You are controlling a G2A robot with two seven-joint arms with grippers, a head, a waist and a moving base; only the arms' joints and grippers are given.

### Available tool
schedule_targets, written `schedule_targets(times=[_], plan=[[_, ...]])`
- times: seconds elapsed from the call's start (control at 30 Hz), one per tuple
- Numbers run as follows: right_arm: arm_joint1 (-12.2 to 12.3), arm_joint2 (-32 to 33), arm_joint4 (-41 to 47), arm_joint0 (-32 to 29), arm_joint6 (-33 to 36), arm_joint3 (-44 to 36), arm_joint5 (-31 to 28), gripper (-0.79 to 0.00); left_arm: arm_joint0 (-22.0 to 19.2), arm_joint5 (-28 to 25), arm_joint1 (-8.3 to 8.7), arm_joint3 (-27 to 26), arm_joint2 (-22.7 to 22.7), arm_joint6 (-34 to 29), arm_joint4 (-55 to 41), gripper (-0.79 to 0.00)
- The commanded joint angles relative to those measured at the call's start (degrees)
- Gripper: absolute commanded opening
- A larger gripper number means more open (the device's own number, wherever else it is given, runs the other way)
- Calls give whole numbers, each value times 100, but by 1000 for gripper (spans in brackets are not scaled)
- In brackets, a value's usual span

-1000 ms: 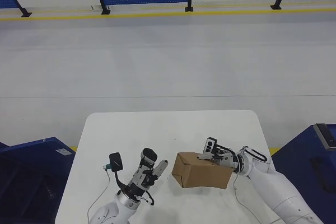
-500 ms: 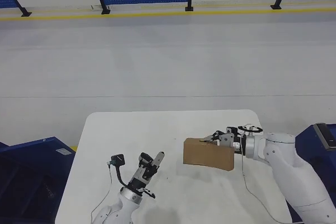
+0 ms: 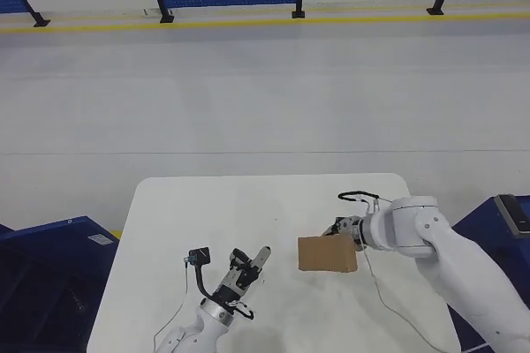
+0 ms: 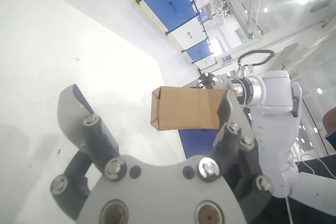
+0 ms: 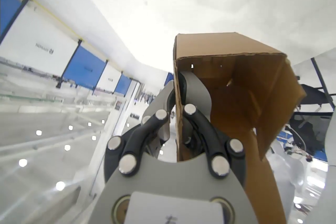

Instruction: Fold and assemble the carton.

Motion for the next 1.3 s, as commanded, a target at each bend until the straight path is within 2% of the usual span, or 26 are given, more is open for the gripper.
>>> schedule_targets(times=[0.0, 0.17, 0.23, 0.33, 0.47, 0.67, 0.97, 1.0, 1.03, 1.07, 1.27], plan=[[109, -635, 351, 471, -223, 81, -479, -785, 0, 0, 0, 0, 0, 0, 0, 0], [212, -2237, 1714, 1845, -1150, 478, -1405, -785, 0, 0, 0, 0, 0, 0, 0, 0], [147, -2929, 2225, 2420, -1310, 765, -1566, -785, 0, 0, 0, 0, 0, 0, 0, 0], [14, -3661, 2543, 2992, -1427, 1115, -1683, -785, 0, 0, 0, 0, 0, 0, 0, 0], [-278, -4426, 2846, 3580, -1316, 1648, -1574, -785, 0, 0, 0, 0, 0, 0, 0, 0], [-790, -4461, 2797, 3483, -1169, 2485, -1427, -785, 0, 0, 0, 0, 0, 0, 0, 0], [-1603, -4461, 2043, 3290, -798, 3747, -1184, -785, 0, 0, 0, 0, 0, 0, 0, 0], [-1678, -4461, 2008, 3294, -766, 3860, -1152, -763, 0, 0, 0, 0, 0, 0, 0, 0], [-1746, -4459, 1982, 3301, -719, 3956, -1110, -443, 0, 0, 0, 0, 0, 0, 0, 0], [-1807, -4449, 1954, 3309, -629, 4041, -1074, 0, 0, 0, 0, 0, 0, 0, 0, 0], [-1976, -4239, 1866, 3413, -56, 4349, -687, 0, 0, 0, 0, 0, 0, 0, 0, 0]])
